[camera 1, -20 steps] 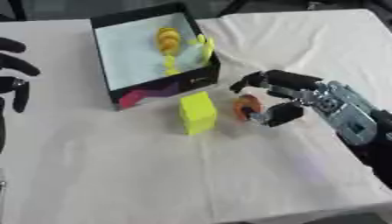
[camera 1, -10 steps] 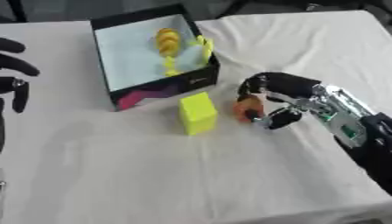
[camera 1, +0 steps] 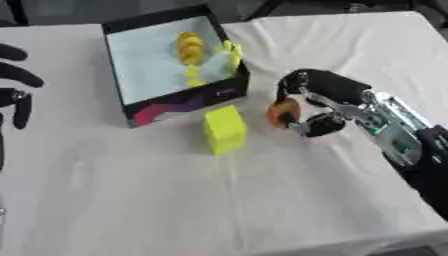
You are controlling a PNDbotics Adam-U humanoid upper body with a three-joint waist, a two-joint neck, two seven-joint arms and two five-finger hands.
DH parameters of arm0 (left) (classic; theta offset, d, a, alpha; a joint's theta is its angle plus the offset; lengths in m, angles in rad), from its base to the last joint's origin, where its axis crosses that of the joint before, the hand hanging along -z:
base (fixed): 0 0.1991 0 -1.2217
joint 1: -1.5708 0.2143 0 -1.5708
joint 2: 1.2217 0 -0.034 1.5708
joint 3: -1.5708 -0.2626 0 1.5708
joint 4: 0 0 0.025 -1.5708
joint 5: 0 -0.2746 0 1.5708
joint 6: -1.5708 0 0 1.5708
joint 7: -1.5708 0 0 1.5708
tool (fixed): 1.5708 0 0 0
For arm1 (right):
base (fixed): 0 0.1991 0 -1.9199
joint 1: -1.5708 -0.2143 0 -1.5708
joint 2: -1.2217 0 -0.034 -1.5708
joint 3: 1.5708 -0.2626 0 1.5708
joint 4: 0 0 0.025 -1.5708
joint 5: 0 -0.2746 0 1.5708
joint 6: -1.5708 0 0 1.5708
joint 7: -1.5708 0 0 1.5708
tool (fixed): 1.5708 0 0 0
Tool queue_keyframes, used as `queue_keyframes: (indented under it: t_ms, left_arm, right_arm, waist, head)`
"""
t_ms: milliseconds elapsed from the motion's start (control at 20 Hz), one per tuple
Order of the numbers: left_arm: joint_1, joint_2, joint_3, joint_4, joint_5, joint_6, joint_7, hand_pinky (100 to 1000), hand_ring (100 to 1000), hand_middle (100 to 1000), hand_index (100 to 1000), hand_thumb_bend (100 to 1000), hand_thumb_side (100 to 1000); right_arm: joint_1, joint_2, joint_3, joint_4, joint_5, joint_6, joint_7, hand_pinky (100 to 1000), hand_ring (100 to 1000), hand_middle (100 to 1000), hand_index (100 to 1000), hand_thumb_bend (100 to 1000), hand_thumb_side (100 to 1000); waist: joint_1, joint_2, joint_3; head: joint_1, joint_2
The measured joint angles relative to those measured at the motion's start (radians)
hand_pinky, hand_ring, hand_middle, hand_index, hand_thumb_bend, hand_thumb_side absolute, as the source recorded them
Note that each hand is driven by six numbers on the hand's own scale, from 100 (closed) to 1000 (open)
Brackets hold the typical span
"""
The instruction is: Pick up objects on the table and place them in the box.
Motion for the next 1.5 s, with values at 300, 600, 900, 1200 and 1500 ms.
queue_keyframes:
  t_ms: [300, 600, 900, 1200, 1500]
  left_arm:
    - [0.003, 0.000, -0.001, 0.000, 0.000, 0.000, 0.000, 100, 470, 561, 821, 100, 806]
    - [-0.002, -0.007, -0.010, 0.000, 0.004, 0.003, -0.009, 100, 470, 560, 820, 100, 805]
    - [-0.016, -0.019, -0.022, -0.001, 0.013, 0.003, -0.016, 100, 470, 560, 819, 100, 800]
    - [-0.021, -0.026, -0.025, -0.001, 0.017, 0.002, -0.016, 100, 477, 560, 819, 100, 802]
    - [-0.021, -0.026, -0.025, -0.001, 0.017, 0.002, -0.015, 100, 481, 560, 818, 100, 801]
  right_arm:
    - [-0.181, -0.052, -0.002, 0.030, -0.125, 0.024, -0.002, 877, 806, 613, 295, 100, 198]
    - [-0.381, -0.018, 0.063, 0.248, -0.162, -0.010, 0.067, 878, 804, 611, 318, 100, 198]
    - [-0.522, 0.107, 0.074, 0.553, -0.112, -0.060, 0.103, 868, 795, 631, 551, 100, 199]
    - [-0.539, 0.147, 0.063, 0.620, -0.045, -0.091, -0.049, 863, 799, 722, 923, 100, 224]
    - [-0.539, 0.151, 0.084, 0.563, -0.024, -0.098, -0.175, 869, 811, 748, 947, 100, 253]
  waist:
    - [0.000, -0.006, 0.012]
    - [0.000, -0.006, 0.044]
    - [0.001, -0.006, 0.089]
    - [0.001, -0.006, 0.093]
    - [0.001, -0.006, 0.091]
  head:
    - [-0.013, 0.000]
    - [-0.042, 0.000]
    - [-0.087, 0.000]
    - [-0.097, 0.000]
    - [-0.097, 0.000]
